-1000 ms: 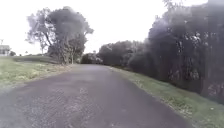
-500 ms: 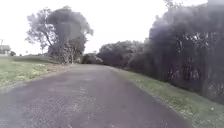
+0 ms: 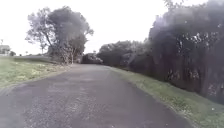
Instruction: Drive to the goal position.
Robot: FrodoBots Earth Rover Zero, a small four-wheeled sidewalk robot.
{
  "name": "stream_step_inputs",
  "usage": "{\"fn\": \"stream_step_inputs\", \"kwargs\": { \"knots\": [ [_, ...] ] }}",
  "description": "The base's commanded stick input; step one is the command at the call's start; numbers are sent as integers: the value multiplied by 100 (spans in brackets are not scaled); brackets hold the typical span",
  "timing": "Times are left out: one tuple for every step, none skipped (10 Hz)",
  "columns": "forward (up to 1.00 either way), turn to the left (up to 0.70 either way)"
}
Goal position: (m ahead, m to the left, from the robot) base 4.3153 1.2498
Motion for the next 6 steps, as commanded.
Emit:
{"fn": "stream_step_inputs", "kwargs": {
  "knots": [
    [8,0],
    [8,0],
    [8,0],
    [8,0],
    [8,0],
    [8,0]
  ]
}}
